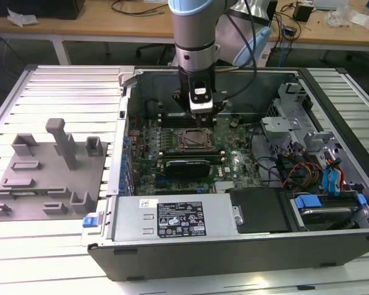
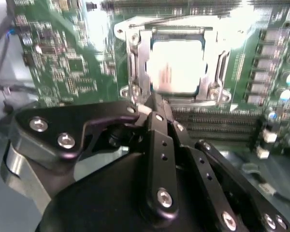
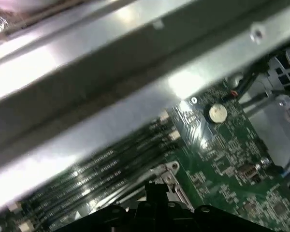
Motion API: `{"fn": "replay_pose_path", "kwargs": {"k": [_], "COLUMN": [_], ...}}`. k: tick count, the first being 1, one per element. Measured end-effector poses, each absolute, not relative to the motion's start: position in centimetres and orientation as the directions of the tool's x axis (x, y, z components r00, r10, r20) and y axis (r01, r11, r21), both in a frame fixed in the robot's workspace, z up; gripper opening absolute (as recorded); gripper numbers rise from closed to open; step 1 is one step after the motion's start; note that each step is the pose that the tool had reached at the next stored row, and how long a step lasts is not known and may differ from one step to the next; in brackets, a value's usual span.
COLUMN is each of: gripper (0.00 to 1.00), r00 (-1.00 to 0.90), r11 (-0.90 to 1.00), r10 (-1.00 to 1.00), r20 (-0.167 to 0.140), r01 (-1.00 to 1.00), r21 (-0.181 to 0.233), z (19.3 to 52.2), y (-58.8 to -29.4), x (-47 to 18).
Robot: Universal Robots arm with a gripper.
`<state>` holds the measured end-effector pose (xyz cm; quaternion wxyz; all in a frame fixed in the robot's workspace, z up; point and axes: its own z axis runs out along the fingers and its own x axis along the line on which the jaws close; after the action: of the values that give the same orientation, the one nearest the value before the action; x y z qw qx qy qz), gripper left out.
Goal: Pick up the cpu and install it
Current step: 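Install the first cpu locking lever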
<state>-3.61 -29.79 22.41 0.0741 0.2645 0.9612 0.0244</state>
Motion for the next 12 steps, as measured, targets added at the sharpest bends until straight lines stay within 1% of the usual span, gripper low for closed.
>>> {"fn": "replay_pose_path", "kwargs": {"k": [4,5,7,10,11,12], "gripper": [0.11,0.11,0.11,0.11,0.11,0.11], "r00": [-0.849,-0.849,-0.849,-0.849,-0.852,-0.858], "r11": [0.860,0.861,0.862,0.862,0.862,0.862], "r10": [0.511,0.509,0.506,0.505,0.505,0.505], "r20": [-0.134,-0.142,-0.153,-0.154,-0.137,-0.096], "r01": [0.505,0.505,0.505,0.505,0.506,0.507], "r21": [0.079,0.065,0.045,0.041,0.031,0.006], "z": [22.4,22.4,22.4,22.4,22.4,22.4], "y": [-31.4,-31.6,-31.7,-31.7,-31.7,-31.7], "x": [-3.6,-3.6,-3.6,-3.6,-3.6,-3.5]}}
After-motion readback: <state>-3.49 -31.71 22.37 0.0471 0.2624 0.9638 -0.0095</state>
